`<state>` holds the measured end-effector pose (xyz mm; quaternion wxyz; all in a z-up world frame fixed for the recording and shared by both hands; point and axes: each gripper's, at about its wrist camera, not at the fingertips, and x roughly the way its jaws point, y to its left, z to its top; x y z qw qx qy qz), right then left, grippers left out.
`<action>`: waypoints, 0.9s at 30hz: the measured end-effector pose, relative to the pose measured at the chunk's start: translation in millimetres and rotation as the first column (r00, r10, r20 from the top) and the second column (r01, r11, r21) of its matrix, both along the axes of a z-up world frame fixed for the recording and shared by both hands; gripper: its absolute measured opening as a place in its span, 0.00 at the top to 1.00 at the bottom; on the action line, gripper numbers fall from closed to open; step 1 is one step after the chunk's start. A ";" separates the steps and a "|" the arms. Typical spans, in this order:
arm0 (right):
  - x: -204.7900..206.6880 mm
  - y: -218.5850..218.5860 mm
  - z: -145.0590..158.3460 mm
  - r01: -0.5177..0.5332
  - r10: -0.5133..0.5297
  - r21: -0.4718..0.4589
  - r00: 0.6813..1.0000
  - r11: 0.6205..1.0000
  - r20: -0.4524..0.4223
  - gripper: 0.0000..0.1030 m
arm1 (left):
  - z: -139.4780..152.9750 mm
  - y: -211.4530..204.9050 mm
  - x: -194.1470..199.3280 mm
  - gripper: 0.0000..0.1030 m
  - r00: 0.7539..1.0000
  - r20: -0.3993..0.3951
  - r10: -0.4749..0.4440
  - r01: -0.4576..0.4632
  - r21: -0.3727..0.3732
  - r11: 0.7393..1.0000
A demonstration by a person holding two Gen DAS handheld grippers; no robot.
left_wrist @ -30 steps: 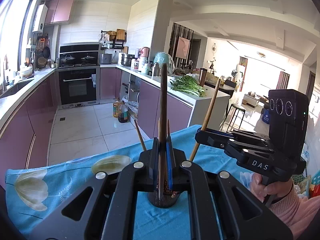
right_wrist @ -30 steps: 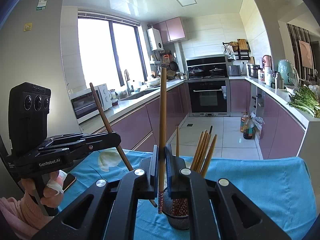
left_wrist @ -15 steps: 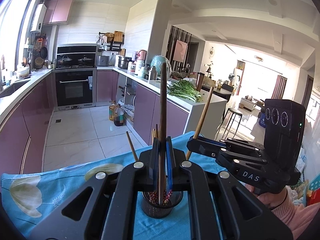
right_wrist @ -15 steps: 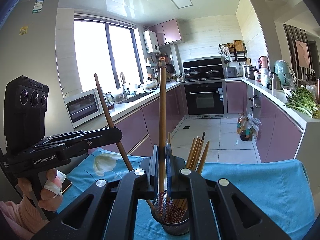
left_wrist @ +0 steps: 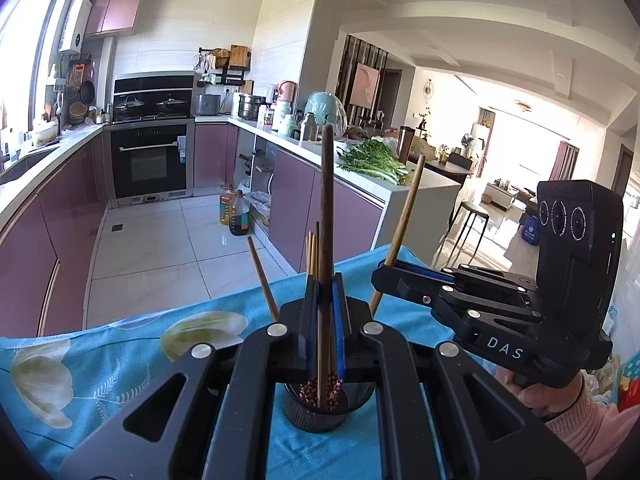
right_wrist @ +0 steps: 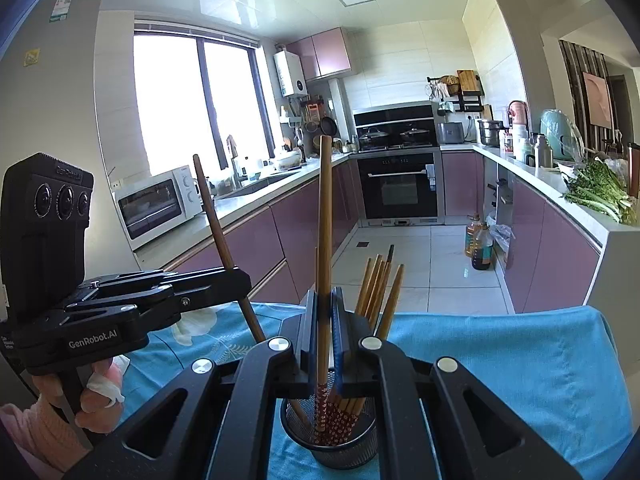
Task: Organize utensils
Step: 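Lower the held chopstick into the black mesh cup with the right gripper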
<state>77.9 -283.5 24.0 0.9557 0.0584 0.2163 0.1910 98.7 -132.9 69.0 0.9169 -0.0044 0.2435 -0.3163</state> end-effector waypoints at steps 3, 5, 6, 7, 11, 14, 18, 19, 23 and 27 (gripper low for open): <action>2.0 1.2 -3.6 0.004 -0.004 -0.005 1.000 1.000 -0.011 0.95 | -4.9 -1.0 0.8 0.93 1.000 -0.013 -0.004 0.004 0.005 1.000; 4.8 1.1 -5.5 0.006 -0.006 -0.007 1.000 1.000 -0.019 0.95 | -6.7 -2.3 4.2 0.93 1.000 -0.022 -0.006 0.006 0.008 1.000; 5.1 1.1 -7.1 0.006 -0.007 -0.007 1.000 1.000 -0.024 0.95 | -7.4 -3.4 5.8 0.93 1.000 -0.025 -0.007 0.008 0.010 1.000; 5.7 1.3 -8.4 0.008 -0.008 -0.007 1.000 1.000 -0.028 0.95 | -8.7 -4.1 5.4 0.93 1.000 -0.029 -0.007 0.007 0.014 1.000; 6.5 1.6 -13.4 0.009 -0.009 -0.007 0.999 1.000 -0.043 0.95 | -13.8 -4.2 8.9 0.93 0.999 -0.042 -0.009 0.011 0.027 1.000; 6.6 2.5 -16.9 0.007 -0.008 -0.009 0.999 1.000 -0.053 0.95 | -17.8 -6.1 11.3 0.93 0.998 -0.057 -0.016 0.018 0.037 0.999; 5.4 3.5 -23.7 0.005 -0.006 -0.010 0.997 1.000 -0.071 0.95 | -22.1 -10.3 13.3 0.93 0.997 -0.071 -0.026 0.029 0.052 0.998; 5.7 3.1 -25.1 0.004 -0.005 -0.010 0.997 1.000 -0.076 0.95 | -23.8 -12.2 14.1 0.93 0.997 -0.075 -0.028 0.033 0.056 0.998; 8.8 2.6 -29.7 0.001 -0.002 -0.015 0.996 1.000 -0.095 0.95 | -31.0 -14.9 18.9 0.93 0.995 -0.093 -0.035 0.042 0.072 0.997; 11.6 2.5 -33.8 0.000 -0.002 -0.020 0.994 1.000 -0.113 0.95 | -34.9 -16.9 22.6 0.93 0.994 -0.100 -0.031 0.039 0.077 0.996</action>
